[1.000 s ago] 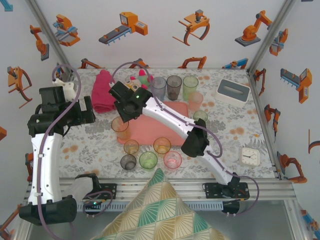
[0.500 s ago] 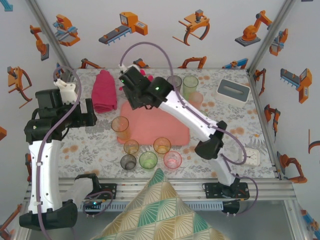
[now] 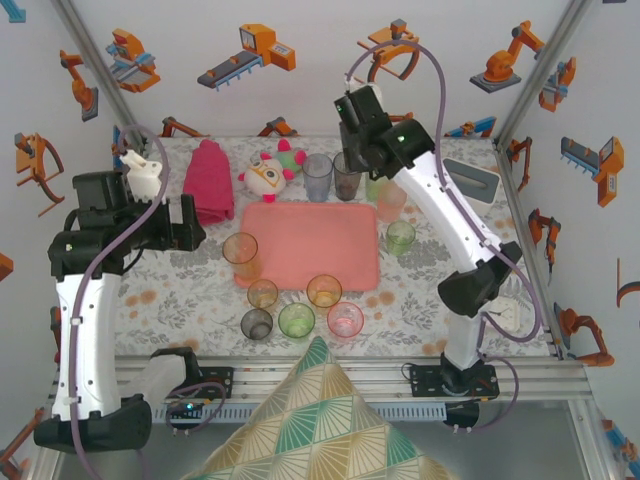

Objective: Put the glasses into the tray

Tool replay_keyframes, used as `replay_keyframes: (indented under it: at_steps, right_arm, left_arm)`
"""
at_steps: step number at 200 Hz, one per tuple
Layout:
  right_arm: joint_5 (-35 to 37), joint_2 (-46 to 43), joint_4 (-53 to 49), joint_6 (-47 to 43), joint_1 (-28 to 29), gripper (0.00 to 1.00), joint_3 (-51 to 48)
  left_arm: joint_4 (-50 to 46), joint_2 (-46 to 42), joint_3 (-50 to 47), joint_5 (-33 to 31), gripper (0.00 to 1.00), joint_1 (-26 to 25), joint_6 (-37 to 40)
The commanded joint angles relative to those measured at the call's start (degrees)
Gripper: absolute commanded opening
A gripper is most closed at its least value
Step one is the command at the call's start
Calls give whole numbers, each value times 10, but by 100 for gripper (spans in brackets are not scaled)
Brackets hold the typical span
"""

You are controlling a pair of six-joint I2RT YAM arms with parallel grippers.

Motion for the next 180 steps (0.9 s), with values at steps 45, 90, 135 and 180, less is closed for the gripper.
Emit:
replay_keyframes:
  at_steps: [45, 90, 135, 180]
  right_arm:
    - [-75, 14, 59, -19, -141, 47, -26]
    - [-168, 68, 77, -7, -214, 47, -16]
    - [-206, 116, 81, -13, -238, 46, 13]
    - [-227, 142, 102, -22, -246, 45, 20]
  left_arm:
    - [-3, 22, 9, 23, 97, -34, 26]
    - [8, 39, 8, 28, 97, -38, 8]
    - [10, 51, 12, 31, 97, -42, -2]
    - [9, 48, 12, 14, 97, -42, 0]
